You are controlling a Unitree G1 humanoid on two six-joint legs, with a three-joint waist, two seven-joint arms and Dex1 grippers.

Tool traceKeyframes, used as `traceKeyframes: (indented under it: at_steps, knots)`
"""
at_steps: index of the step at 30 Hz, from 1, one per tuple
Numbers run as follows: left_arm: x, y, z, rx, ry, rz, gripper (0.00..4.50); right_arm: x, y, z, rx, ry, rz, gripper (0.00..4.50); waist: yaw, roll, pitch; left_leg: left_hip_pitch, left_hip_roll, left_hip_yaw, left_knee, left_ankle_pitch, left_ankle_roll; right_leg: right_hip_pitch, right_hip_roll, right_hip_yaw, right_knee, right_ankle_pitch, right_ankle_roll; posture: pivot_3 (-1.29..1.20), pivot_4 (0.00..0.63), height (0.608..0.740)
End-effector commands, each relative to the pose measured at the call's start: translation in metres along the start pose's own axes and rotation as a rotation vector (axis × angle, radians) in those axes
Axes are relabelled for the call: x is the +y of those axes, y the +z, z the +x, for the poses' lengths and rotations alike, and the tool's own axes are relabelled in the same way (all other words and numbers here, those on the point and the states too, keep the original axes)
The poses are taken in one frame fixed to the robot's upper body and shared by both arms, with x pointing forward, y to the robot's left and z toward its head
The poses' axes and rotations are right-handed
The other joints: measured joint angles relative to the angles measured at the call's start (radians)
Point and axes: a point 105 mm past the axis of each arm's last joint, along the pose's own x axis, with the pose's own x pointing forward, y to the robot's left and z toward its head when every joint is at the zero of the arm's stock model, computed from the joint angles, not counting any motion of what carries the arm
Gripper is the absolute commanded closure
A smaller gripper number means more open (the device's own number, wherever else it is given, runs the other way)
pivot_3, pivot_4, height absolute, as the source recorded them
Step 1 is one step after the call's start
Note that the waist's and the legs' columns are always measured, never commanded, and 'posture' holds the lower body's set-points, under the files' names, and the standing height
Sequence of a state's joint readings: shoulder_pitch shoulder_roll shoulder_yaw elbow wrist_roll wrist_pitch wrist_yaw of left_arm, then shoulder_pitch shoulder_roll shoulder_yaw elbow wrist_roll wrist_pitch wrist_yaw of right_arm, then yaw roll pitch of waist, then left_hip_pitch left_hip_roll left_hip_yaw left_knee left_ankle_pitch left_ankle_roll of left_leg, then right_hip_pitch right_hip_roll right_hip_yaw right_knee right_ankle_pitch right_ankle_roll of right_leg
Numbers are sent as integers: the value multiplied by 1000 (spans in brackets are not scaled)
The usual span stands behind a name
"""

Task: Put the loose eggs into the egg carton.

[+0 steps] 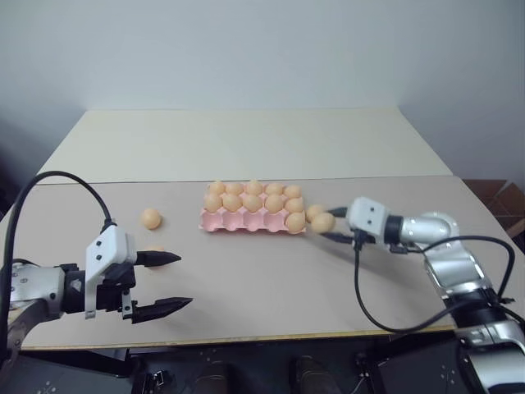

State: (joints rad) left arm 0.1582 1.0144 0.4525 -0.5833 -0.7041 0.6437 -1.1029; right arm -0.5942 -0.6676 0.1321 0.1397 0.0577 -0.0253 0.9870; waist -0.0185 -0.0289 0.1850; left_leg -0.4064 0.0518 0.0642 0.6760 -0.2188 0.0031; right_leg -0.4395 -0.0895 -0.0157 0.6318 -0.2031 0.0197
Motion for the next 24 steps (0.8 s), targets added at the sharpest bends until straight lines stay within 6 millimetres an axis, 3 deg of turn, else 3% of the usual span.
traceKeyframes:
  at_steps: [1, 6, 13, 20, 24]
  knots:
    - [1, 6, 0, -8, 11, 50, 0, -12, 25, 19, -64, -37, -41, 2477, 1, 0, 0, 0, 0, 0, 0, 0, 0, 0, 0, 0, 0, 0, 0, 0, 150, 740]
    - [2, 4, 0, -3, 18, 57, 0, -5, 28, 48, -57, -6, -98, 2477, 6, 0, 0, -2, 0, 0, -1, 0, 0, 0, 0, 0, -1, 0, 0, 0, 150, 740]
    - [0, 3, 2, -6, 22, 55, 0, 0, 31, 68, -71, 9, -150, 2477, 3, 0, 0, -4, -1, 1, -1, 0, 0, -1, -1, 0, -2, 1, 1, 0, 150, 740]
    - [0, 1, 2, 1, 29, 50, 0, -1, 33, 71, -84, 15, -153, 187, 1, 0, 0, -2, 0, 0, -1, 0, 0, -1, 0, 0, -1, 1, 1, 0, 150, 740]
    - [1, 1, 3, -2, 26, 51, 0, 1, 34, 67, -99, 23, -142, 52, 2, 0, 0, -2, 0, 1, -1, 0, 0, -1, 0, 0, -2, 1, 1, 0, 150, 740]
